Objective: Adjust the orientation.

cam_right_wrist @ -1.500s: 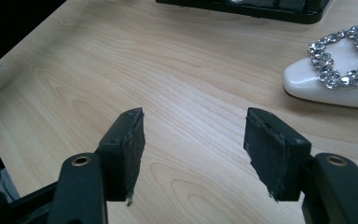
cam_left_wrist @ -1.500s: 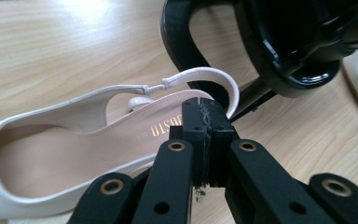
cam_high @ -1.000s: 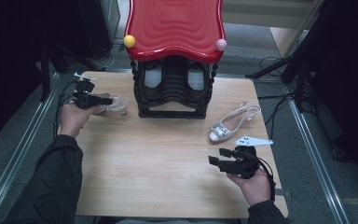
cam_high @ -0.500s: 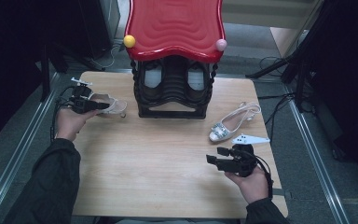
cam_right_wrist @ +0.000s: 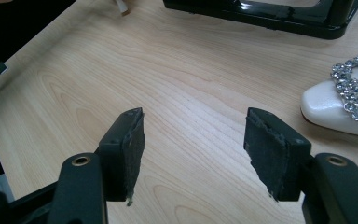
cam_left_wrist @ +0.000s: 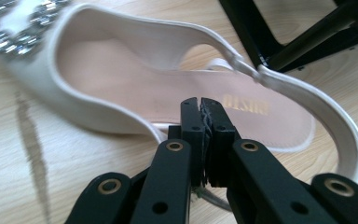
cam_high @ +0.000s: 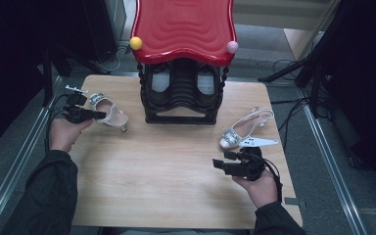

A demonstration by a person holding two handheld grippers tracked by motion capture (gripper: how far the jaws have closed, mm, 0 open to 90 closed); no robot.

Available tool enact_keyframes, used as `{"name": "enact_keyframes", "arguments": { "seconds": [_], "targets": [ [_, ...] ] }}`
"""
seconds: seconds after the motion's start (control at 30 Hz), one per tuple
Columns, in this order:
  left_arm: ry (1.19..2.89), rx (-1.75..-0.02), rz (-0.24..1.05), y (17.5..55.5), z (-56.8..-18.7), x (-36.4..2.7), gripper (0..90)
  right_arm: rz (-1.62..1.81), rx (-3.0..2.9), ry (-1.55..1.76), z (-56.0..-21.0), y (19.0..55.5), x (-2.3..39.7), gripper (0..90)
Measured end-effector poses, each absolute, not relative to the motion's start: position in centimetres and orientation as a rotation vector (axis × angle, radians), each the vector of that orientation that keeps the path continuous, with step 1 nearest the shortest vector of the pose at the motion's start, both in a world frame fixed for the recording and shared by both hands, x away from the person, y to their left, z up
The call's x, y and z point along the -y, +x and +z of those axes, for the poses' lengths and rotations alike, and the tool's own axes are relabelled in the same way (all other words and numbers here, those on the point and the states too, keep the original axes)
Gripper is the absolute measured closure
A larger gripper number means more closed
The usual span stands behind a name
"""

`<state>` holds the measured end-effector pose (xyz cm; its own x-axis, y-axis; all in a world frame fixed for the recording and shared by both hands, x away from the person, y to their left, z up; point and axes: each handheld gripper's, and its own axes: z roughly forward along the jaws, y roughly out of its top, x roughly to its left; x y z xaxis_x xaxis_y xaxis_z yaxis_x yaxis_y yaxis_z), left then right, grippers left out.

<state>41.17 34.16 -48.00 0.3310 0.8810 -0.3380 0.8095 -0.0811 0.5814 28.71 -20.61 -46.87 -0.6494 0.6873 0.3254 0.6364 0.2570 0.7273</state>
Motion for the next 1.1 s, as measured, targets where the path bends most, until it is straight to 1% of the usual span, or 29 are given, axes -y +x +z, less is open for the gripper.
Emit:
{"name": "enact_keyframes", "arguments": {
  "seconds": [0.07,0.5,0.6,0.7,0.73,0.87,0.97,1.1],
  "targets": [
    [1.899,-1.493,0.124,41.0,-47.9,-34.5,88.8,1.370,-2.449,1.287,-46.9,28.8,20.5,38.8],
    [1.862,-1.569,0.191,40.4,-47.8,-36.3,87.7,1.370,-2.462,1.277,-46.9,29.1,20.0,38.5],
    [1.861,-1.561,0.198,40.3,-47.5,-36.2,85.9,1.368,-2.460,1.278,-46.9,29.1,20.1,38.4],
    [1.854,-1.529,0.182,40.1,-46.9,-35.8,80.7,1.368,-2.459,1.279,-46.9,29.1,20.1,38.5],
    [1.853,-1.523,0.193,40.0,-46.7,-35.7,77.4,1.367,-2.460,1.279,-46.9,29.1,20.0,38.4],
    [1.849,-1.513,0.239,39.9,-45.8,-35.5,69.0,1.370,-2.464,1.272,-46.9,29.1,20.0,38.4],
    [1.860,-1.535,0.267,40.0,-45.9,-35.6,62.2,1.365,-2.462,1.275,-46.9,29.0,20.0,38.4],
    [1.856,-1.574,0.270,40.3,-46.6,-35.9,58.1,1.361,-2.458,1.280,-46.9,28.9,20.2,38.4]
  ]
}}
